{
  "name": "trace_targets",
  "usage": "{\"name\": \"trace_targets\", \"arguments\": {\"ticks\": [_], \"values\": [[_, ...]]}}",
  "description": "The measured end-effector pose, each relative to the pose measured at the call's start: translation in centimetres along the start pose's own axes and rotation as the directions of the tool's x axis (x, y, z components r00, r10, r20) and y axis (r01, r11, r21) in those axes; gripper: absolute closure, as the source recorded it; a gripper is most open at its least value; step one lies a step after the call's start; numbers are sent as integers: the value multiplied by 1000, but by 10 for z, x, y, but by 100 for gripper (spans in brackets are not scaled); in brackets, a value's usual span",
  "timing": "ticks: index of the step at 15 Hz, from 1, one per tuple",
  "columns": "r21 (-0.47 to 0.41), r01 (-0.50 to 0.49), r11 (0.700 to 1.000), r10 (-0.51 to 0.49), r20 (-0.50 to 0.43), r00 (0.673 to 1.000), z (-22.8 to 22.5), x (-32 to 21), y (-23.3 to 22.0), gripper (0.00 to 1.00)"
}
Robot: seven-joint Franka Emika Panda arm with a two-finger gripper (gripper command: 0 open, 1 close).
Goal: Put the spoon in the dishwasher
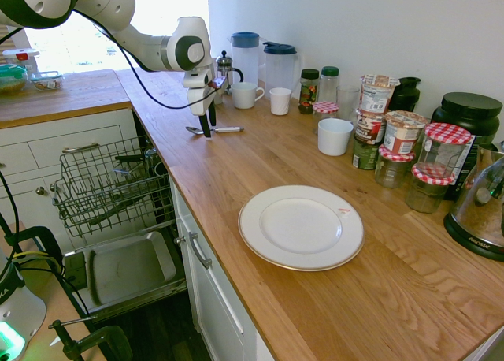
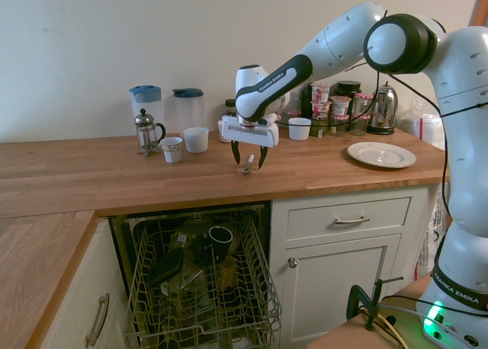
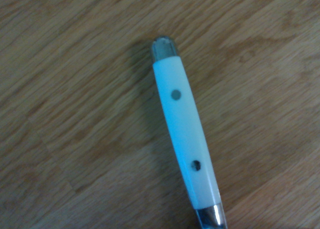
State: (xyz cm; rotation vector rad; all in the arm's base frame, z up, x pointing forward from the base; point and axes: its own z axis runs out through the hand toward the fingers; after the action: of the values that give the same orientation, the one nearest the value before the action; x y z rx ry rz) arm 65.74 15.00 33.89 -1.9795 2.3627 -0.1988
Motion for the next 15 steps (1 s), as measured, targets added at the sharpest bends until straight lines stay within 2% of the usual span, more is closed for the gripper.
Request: {"name": "trace_targets", "arguments": {"ticks": [15], "values": [[-41, -31, 999, 31, -1, 1000, 4, -4, -14, 100]]}}
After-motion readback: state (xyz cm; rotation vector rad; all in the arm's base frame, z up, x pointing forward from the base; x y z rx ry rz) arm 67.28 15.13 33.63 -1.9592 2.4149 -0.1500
